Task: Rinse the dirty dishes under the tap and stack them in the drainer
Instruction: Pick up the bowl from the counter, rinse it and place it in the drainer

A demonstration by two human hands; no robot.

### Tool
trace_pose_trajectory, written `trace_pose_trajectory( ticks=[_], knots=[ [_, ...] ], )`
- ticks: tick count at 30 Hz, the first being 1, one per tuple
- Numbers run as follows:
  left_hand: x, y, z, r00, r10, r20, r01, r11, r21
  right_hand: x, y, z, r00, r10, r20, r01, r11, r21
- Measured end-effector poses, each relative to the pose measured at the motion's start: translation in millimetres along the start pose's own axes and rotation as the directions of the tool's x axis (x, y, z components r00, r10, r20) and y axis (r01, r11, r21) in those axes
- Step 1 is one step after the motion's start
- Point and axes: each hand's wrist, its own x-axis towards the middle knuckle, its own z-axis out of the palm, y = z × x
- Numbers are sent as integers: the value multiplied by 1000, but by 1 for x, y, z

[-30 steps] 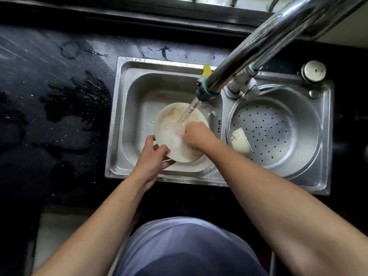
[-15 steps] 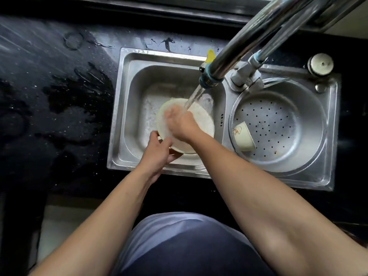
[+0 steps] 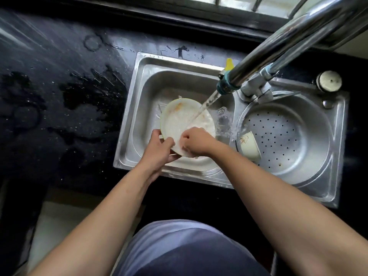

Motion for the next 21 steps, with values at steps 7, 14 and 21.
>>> trace_pose_trajectory(
  ticks=[7, 14, 21],
  knots=[
    [3, -3, 12, 1000, -1, -8, 1, 1000, 3, 24, -29, -4, 987, 2, -159, 27, 983, 179],
    [5, 1, 10, 998, 55, 26, -58, 986, 158, 12, 12, -1, 954, 249, -165, -262, 963, -66],
    [12, 9, 13, 999, -17, -46, 14, 997, -74, 13, -36, -9, 996, -36, -83, 57, 963, 263]
  ],
)
